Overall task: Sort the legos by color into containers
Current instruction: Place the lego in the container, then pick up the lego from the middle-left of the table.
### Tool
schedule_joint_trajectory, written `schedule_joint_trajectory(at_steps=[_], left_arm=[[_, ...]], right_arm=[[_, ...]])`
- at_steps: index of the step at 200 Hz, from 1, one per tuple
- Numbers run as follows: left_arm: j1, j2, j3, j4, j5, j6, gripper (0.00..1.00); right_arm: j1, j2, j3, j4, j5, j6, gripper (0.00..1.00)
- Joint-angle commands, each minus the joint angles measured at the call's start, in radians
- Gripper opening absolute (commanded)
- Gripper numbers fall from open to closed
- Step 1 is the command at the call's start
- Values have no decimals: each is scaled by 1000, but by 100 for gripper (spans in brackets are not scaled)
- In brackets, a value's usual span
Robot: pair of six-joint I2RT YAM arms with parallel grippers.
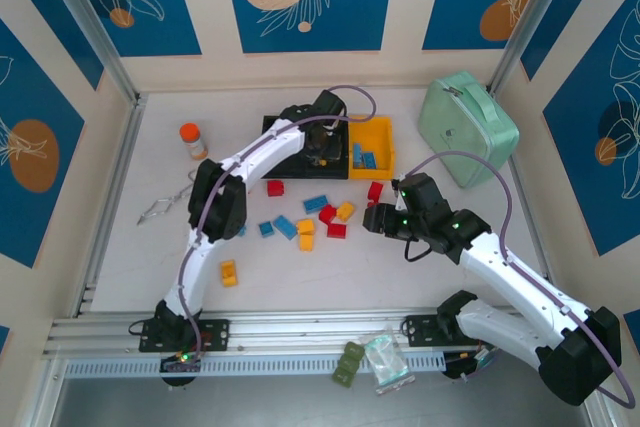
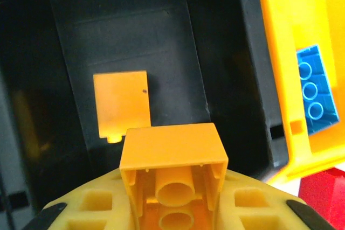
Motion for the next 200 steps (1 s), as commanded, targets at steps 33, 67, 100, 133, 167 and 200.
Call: schedule_joint_trajectory(at_steps=[33, 67, 100, 133, 167, 200], left_arm=[[12, 71, 126, -69, 22, 17, 40], [12, 47, 111, -77, 17, 18, 46], [6, -30, 29, -43, 17, 13, 46], [2, -171, -145, 47, 40, 7, 46], [2, -296, -296, 93, 51, 10, 47], [6, -440, -480, 145, 32, 12, 48]], right_arm=[[4, -12, -11, -30, 28, 10, 54], [2, -10, -8, -25, 30, 8, 54], [2, -1, -2, -16, 23, 5, 54], [4, 2, 6, -16, 20, -4, 54], [4, 9, 15, -9, 16, -15, 57], [13, 46, 34, 40, -28, -41, 60]])
